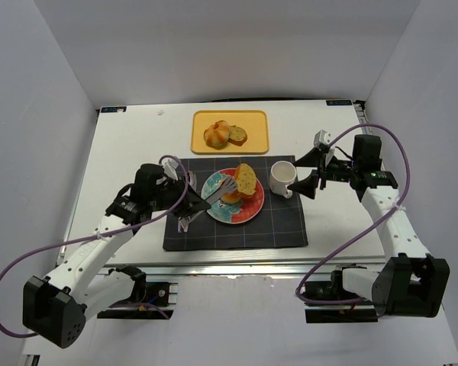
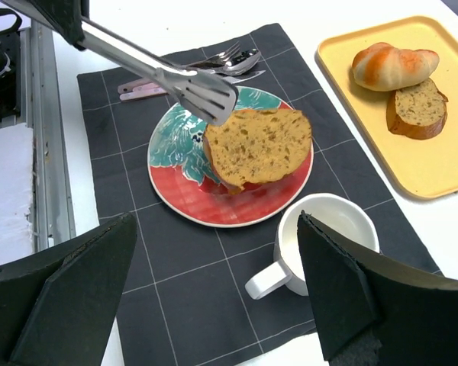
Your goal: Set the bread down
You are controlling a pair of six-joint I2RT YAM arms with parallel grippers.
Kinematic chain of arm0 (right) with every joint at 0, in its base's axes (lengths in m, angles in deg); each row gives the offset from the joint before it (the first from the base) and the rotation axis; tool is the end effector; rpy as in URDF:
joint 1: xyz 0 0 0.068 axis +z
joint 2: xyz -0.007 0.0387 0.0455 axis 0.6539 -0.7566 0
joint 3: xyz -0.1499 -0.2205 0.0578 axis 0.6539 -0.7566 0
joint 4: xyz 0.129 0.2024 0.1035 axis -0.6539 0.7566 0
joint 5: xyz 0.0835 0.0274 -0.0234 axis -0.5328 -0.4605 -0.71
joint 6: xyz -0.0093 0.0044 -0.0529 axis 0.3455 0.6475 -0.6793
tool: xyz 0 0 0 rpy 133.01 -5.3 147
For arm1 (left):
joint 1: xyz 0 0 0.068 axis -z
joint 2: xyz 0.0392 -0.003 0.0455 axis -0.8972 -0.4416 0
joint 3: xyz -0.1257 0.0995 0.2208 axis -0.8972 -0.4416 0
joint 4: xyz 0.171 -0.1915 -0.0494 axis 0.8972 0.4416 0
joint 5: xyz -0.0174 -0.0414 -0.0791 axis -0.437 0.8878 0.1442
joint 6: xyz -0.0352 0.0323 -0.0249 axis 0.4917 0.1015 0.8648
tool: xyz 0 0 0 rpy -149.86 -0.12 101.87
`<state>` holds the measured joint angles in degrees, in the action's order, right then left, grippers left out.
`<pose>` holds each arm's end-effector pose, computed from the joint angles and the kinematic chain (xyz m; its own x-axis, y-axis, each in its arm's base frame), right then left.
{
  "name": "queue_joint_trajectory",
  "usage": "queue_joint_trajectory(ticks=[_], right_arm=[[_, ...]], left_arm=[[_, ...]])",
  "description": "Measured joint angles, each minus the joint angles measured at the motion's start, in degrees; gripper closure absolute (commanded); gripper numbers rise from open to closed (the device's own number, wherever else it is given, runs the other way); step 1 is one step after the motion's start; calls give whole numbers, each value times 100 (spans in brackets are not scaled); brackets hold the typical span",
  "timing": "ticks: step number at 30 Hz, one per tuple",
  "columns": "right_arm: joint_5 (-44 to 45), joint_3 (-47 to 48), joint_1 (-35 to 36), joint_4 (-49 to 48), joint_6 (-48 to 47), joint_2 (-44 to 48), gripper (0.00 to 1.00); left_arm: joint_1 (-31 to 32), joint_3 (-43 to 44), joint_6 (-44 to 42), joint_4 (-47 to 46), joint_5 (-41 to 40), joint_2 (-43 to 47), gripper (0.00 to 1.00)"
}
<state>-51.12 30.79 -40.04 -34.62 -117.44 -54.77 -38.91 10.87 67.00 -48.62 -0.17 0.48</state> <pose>0.2434 0.0360 0.3089 -0.0231 -0.2293 -0.9731 -0.9477 0.3148 -0.0517 0.1815 -0.1032 0.2682 -0.9075 -0.3241 -0.2671 0.0184 0.6047 -0.7962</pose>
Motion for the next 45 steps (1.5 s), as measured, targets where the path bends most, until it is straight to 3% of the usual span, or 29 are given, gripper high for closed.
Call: queue_joint_trajectory(ticks=[3, 8, 19, 22, 23, 25, 29, 30, 34, 39, 42, 45], right_arm=[[0, 0, 0, 39, -4, 70, 11], [2, 0, 0, 55, -4, 170, 11], [7, 0, 0, 70, -4, 232, 11], [4, 0, 0, 70, -7, 232, 11], [7, 0, 0, 70, -9, 232, 11], [4, 0, 0, 70, -20, 232, 10], [4, 0, 0, 72, -52, 232, 11], [2, 0, 0, 72, -63, 232, 11], [-15, 2, 0, 90, -138, 186, 11], [-15, 155, 0, 330, -348, 39, 11], [-15, 254, 0, 376, -442, -15, 10], [-15, 284, 0, 382, -461, -31, 11]], left_arm=[[0, -22, -59, 90, -37, -79, 62], [0, -17, -291, 275, -162, -232, 51], [-68, 527, -542, 785, -538, -236, 50], [-227, 697, -612, 920, -680, -197, 62], [-317, 789, -693, 1019, -761, -197, 72], [-577, 1005, -957, 1272, -1025, -203, 79], [-1224, 1412, -1860, 1720, -2131, -387, 100], [-1370, 1432, -2173, 1705, -2441, -470, 100], [-1609, 973, -3501, 1067, -3644, -706, 100], [-1784, 35, -4706, -271, -4207, -1176, 100], [-2046, -186, -5062, -938, -4177, -1593, 84], [-2286, -299, -5184, -1515, -4092, -1862, 76]])
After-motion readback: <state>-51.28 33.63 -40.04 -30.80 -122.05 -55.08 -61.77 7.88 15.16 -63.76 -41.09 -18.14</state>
